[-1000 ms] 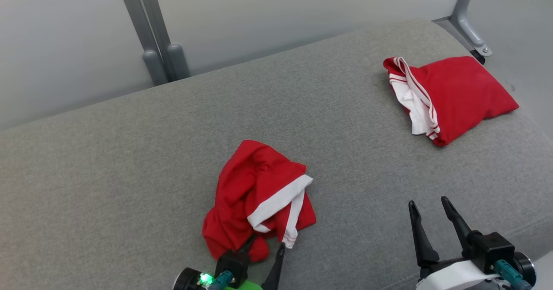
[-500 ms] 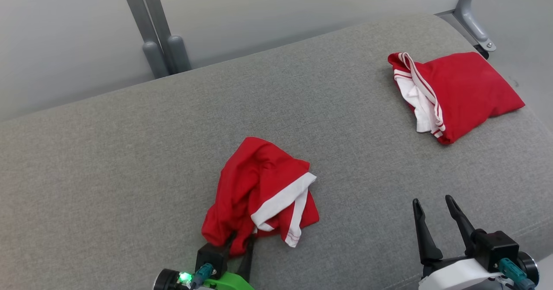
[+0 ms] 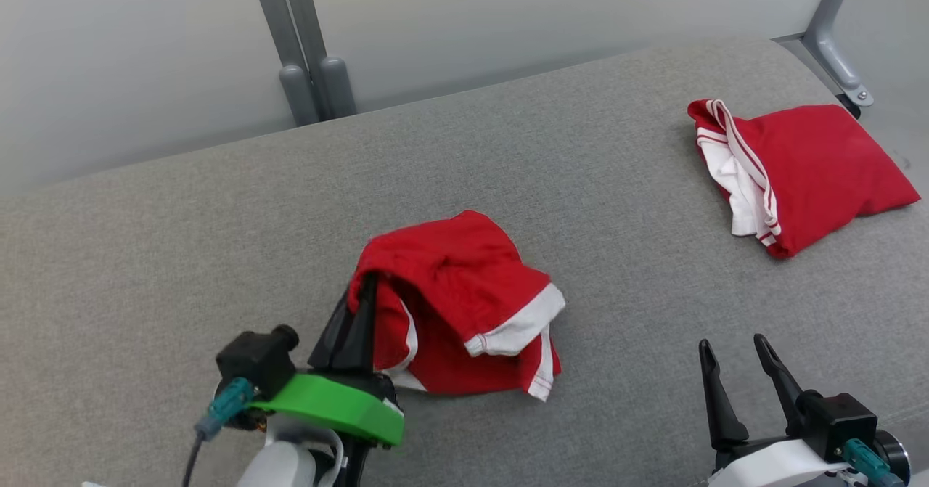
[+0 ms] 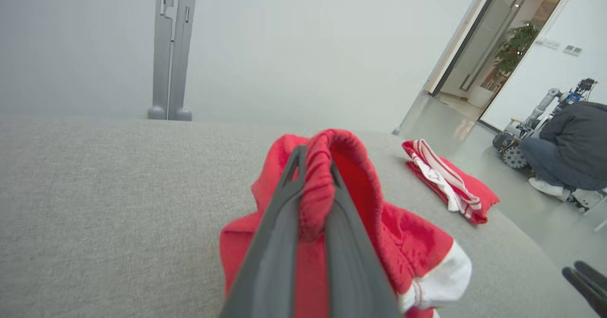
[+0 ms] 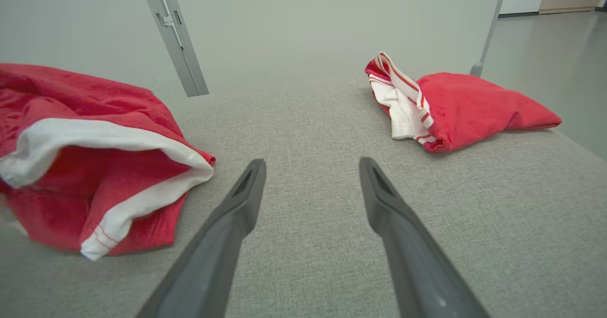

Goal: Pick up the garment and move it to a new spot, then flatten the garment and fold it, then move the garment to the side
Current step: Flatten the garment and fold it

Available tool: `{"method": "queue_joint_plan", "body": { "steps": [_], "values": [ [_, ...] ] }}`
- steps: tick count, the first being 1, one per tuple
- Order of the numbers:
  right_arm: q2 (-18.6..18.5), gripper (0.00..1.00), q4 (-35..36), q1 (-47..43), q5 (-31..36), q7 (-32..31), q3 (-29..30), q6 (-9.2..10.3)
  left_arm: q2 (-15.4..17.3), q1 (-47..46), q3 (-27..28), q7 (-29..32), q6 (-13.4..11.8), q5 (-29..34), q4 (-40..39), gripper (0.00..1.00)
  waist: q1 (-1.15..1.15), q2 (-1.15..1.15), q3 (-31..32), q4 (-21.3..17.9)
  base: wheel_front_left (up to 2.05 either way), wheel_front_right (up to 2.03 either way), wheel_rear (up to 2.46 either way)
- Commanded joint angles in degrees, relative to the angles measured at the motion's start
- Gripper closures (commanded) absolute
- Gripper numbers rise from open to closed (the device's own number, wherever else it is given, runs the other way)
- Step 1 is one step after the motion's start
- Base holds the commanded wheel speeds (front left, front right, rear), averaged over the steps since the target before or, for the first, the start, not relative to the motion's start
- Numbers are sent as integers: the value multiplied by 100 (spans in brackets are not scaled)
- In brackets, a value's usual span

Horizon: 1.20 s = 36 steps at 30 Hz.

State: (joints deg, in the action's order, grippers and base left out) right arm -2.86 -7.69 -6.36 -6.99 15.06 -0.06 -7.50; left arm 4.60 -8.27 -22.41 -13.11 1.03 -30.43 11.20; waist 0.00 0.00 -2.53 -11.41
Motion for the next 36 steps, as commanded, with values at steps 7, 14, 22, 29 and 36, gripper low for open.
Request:
{"method": "queue_joint_plan", "body": {
  "steps": [7,14,22,29,36],
  "values": [
    [-10,0,-48,-25,-36,15,-9,2,131,110,-13,726,-136,-326,-1494,100,0,0,101,82,0,0,0],
    [-10,0,-83,-70,-59,15,-16,2,251,-1,-180,1425,-331,-315,-2596,100,0,0,225,94,0,0,0],
    [-11,0,-106,-22,-119,15,-92,2,201,-370,-175,1831,-498,-400,-3039,100,0,0,302,17,0,0,0],
    [-11,0,-127,53,-152,15,-146,2,49,-874,-178,1754,-451,-509,-2689,100,0,0,305,-250,0,0,0],
    [-10,0,-148,88,-146,15,-152,2,-113,-1292,-296,1534,-350,-1014,-2346,100,0,0,260,-566,0,0,0]
  ]
}}
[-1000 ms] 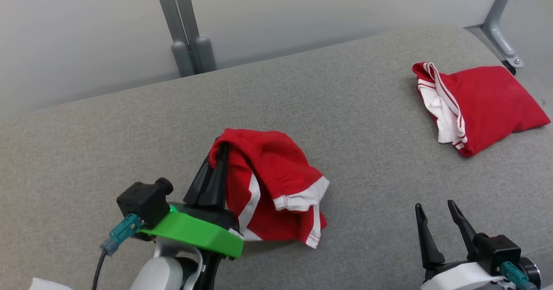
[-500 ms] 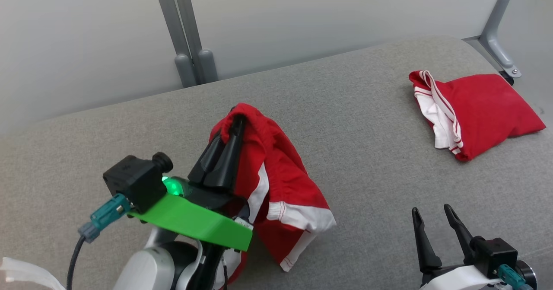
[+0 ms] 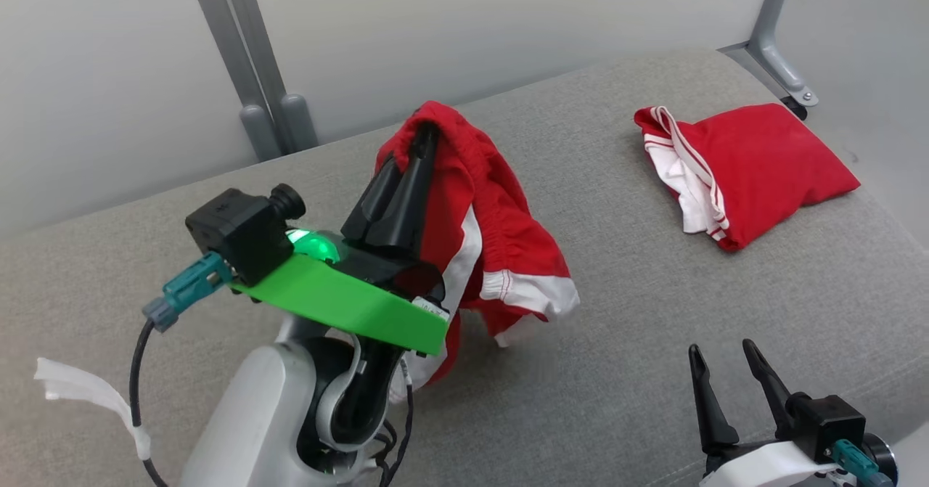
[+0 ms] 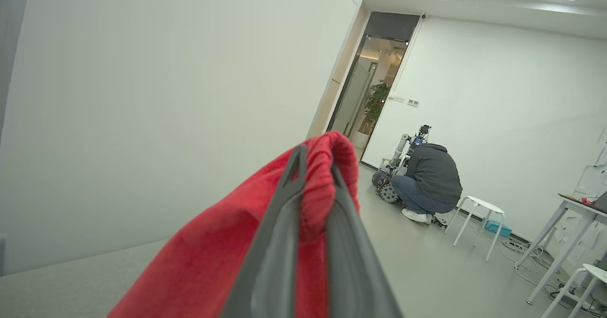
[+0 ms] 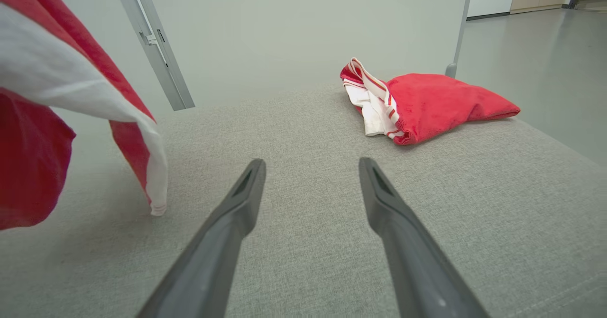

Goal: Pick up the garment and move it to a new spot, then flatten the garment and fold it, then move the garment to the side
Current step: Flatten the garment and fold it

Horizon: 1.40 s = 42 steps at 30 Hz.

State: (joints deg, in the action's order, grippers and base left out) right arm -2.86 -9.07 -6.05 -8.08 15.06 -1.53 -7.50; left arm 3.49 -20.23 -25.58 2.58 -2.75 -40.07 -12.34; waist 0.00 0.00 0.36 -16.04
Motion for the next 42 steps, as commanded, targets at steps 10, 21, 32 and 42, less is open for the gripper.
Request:
{"method": "queue_joint_plan", "body": {
  "steps": [10,21,32,42],
  "values": [
    [-9,0,-9,2,-79,15,50,2,99,79,298,-1144,357,-742,1403,100,0,0,-170,-186,0,0,0],
    [-9,0,-77,84,-22,15,59,2,738,691,748,-1439,898,-1266,4388,3,0,0,-333,404,0,0,0],
    [-11,0,-84,133,102,15,69,2,851,773,650,-1739,892,-945,5334,0,0,0,-306,812,0,0,0],
    [-10,0,-24,-57,115,15,109,2,850,1822,829,-1653,24,-644,3581,0,0,0,-220,825,0,0,0]
  ]
}}
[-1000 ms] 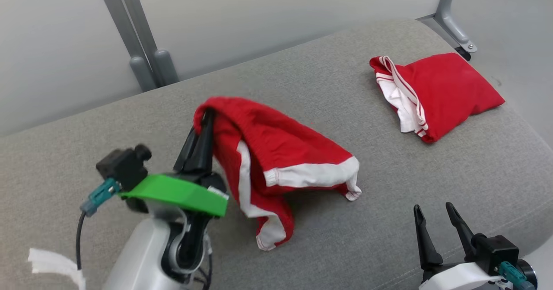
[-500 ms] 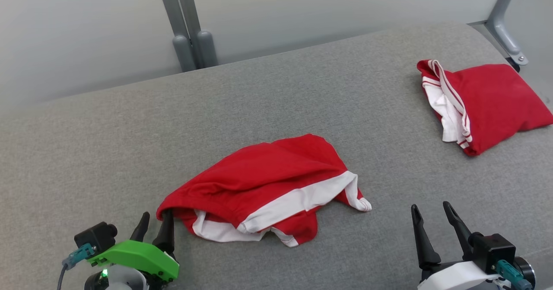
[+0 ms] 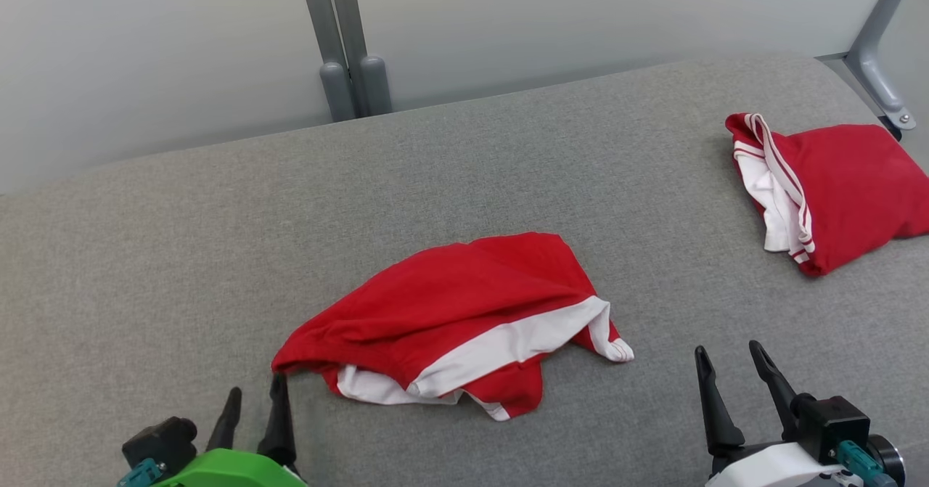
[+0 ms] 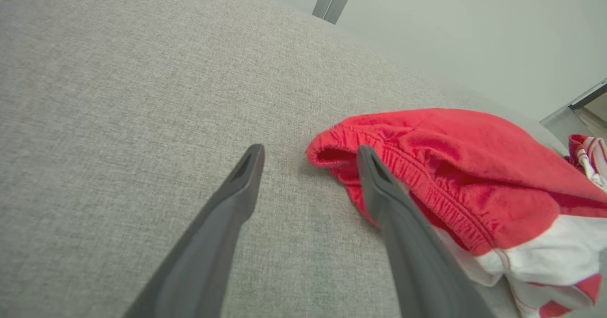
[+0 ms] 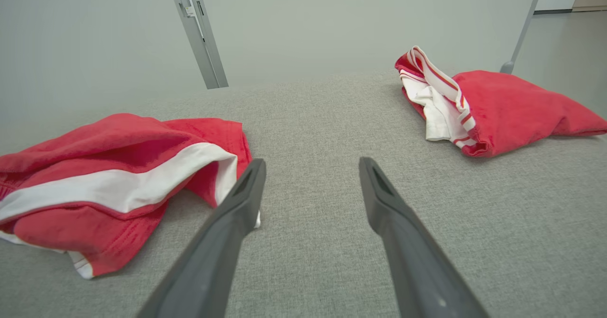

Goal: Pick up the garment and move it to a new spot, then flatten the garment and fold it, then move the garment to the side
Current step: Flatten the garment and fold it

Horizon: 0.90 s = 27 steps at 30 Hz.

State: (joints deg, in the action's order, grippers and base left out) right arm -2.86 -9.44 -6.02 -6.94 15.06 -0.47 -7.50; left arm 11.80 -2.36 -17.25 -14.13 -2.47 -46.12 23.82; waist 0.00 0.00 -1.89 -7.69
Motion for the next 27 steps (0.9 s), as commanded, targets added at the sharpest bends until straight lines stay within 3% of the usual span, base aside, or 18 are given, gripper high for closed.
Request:
{"method": "queue_joint_plan", "body": {
  "steps": [1,5,10,17,21,23,24,25,26,27],
  "values": [
    [-10,0,15,-61,-7,15,1,1,-24,100,-74,92,6,-47,-288,0,0,0,5,-15,0,0,0],
    [-9,0,28,-34,-25,15,-41,1,-155,314,-446,655,165,-199,-998,0,0,0,-51,-62,0,0,0],
    [-10,0,30,125,3,15,-86,2,-514,126,-850,1394,144,-520,-935,0,0,0,-181,-223,0,0,0],
    [-10,0,36,184,0,15,-97,2,-758,-206,-564,1501,91,-1153,-192,0,0,0,-315,-529,0,0,0],
    [-10,0,33,125,-5,15,-51,2,-789,-319,-464,1469,259,-1369,123,0,0,0,-342,-645,0,0,0],
    [-9,0,28,111,-8,15,-52,2,-814,-377,-434,1482,477,-1538,205,0,0,0,-339,-677,0,0,0],
    [-9,0,21,107,-9,15,-50,2,-823,-390,-427,1513,548,-1627,231,38,0,0,-334,-686,0,0,0],
    [-10,0,10,103,-10,15,-50,2,-832,-414,-444,1516,637,-1696,231,58,0,0,-319,-696,0,0,0],
    [-9,0,3,94,-9,15,-48,2,-840,-420,-449,1510,678,-1745,234,71,0,0,-309,-699,0,0,0],
    [-10,0,-2,89,-10,15,-43,2,-842,-432,-467,1511,725,-1796,231,93,0,0,-296,-700,0,0,0]
  ]
}}
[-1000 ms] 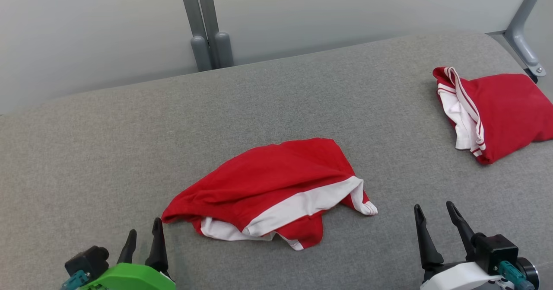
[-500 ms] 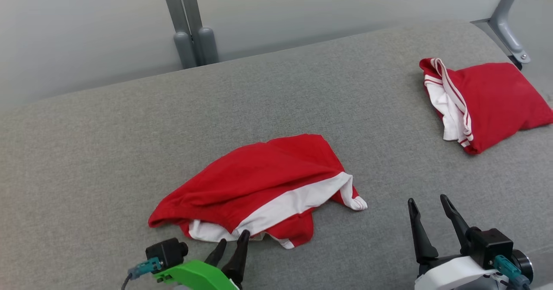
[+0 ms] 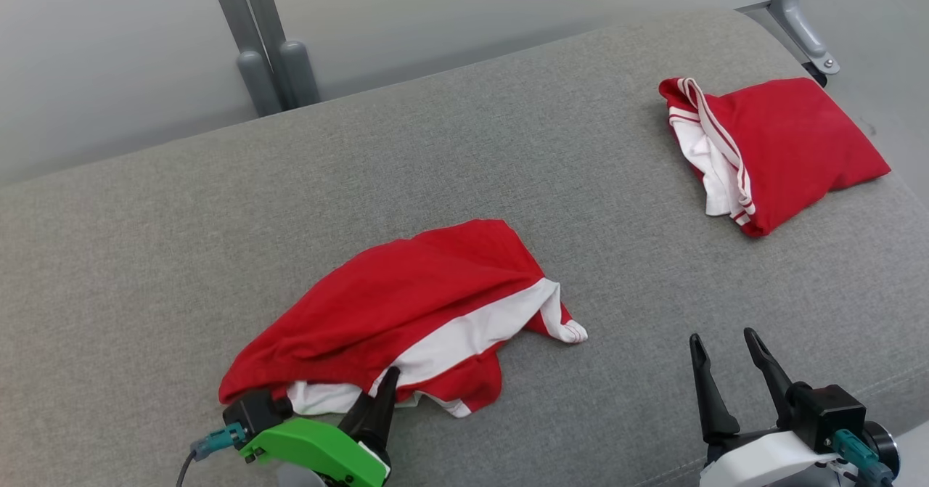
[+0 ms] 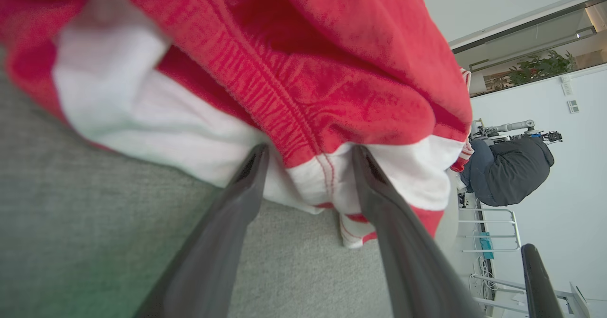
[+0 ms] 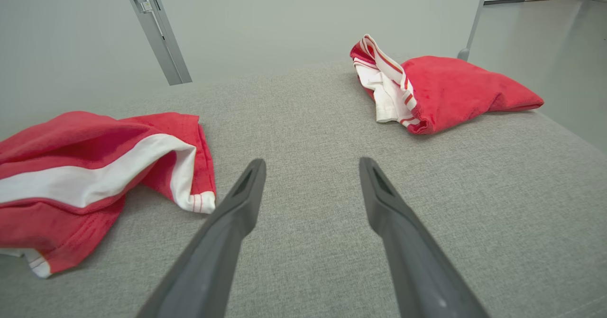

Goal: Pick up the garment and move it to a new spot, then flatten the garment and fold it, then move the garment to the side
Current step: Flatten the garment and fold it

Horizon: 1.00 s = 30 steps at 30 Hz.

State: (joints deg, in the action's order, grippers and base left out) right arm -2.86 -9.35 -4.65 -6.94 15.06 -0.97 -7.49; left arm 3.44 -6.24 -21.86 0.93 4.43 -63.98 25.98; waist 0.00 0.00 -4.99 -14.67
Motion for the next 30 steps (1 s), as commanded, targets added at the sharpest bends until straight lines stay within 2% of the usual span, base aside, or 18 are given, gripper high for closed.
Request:
{"method": "queue_joint_plan", "body": {
  "steps": [1,4,9,13,19,22,25,26,28,29,30],
  "values": [
    [-9,0,-12,-50,-12,15,9,1,-9,-57,-20,-7,65,-50,6,100,0,0,23,0,0,0,0],
    [-9,0,-8,-63,-15,15,18,1,-8,-103,-77,-129,106,0,-7,100,0,0,59,42,0,0,0],
    [-10,0,-5,-126,22,15,92,1,200,-60,-236,-337,-27,430,-241,100,0,0,171,199,0,0,0],
    [-11,0,-4,-252,55,15,140,1,610,368,-527,-200,-254,890,-981,100,0,0,295,392,0,0,0],
    [-11,0,20,-328,45,15,165,0,1445,1421,-797,600,-659,945,-2479,100,0,0,374,683,0,0,0],
    [-9,0,9,-336,30,15,118,1,1767,1743,-834,841,-949,1060,-2706,100,0,0,373,817,0,0,0],
    [-11,0,-10,-300,7,15,103,1,1806,1821,-903,944,-1129,1169,-2665,100,0,0,351,930,0,0,0],
    [-12,0,-16,-284,-2,15,84,1,1756,1821,-912,948,-1159,1132,-2616,81,0,0,348,955,0,0,0],
    [-10,0,-31,-258,9,15,47,1,1806,1740,-984,945,-1197,1319,-2469,53,0,0,339,979,0,0,0],
    [-11,0,-32,-248,8,15,46,1,1777,1692,-1002,893,-1217,1347,-2405,0,0,0,334,989,0,0,0],
    [-13,0,-33,-242,4,15,48,1,1695,1659,-999,851,-1223,1315,-2345,0,0,0,331,1001,0,0,0]
  ]
}}
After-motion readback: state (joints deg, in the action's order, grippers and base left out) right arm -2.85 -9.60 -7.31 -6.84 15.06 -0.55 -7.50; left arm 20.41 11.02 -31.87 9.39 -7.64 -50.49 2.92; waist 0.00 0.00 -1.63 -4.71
